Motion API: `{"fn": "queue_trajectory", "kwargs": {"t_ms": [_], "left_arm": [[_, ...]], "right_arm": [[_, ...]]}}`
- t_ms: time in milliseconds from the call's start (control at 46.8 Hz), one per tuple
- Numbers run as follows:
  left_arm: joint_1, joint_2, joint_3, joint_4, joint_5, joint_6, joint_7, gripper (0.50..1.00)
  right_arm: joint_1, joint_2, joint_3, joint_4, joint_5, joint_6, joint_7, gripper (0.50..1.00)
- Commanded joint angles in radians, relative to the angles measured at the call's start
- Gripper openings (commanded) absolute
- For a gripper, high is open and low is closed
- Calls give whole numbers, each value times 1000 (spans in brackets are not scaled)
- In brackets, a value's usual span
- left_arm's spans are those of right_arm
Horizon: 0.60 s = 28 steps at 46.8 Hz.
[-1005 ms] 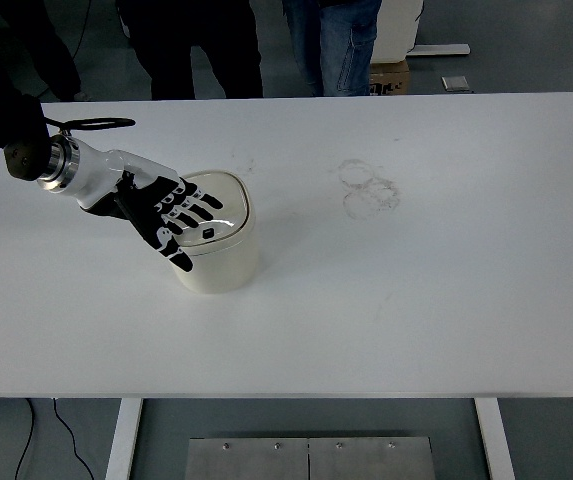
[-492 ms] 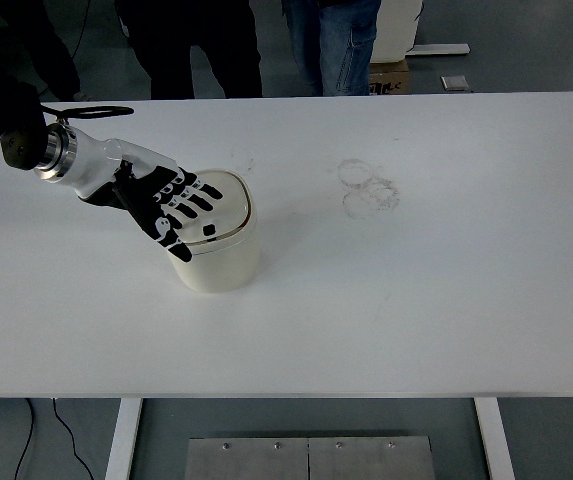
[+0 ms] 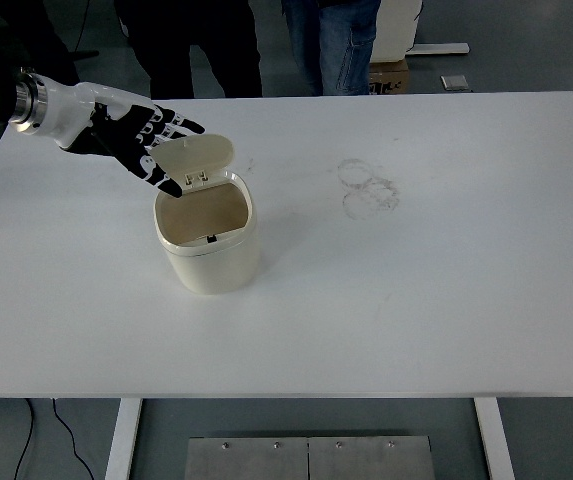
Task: Open trash can
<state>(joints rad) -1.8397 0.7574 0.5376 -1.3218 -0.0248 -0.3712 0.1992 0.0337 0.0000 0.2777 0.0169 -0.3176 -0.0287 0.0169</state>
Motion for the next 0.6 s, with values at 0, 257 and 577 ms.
{"fn": "queue_trajectory", "kwargs": {"t_ms": [0,257,577], "left_arm": [[8,3,-13,29,-35,0,-27,1000],[95,10,-82,125,-109,40,-119,1000],[405,33,-399,314,-109,115,-168,1000]], "right_arm": [[0,0,0,0,0,0,0,989],[0,0,0,0,-1,0,0,991],[0,0,0,0,0,0,0,989]]}}
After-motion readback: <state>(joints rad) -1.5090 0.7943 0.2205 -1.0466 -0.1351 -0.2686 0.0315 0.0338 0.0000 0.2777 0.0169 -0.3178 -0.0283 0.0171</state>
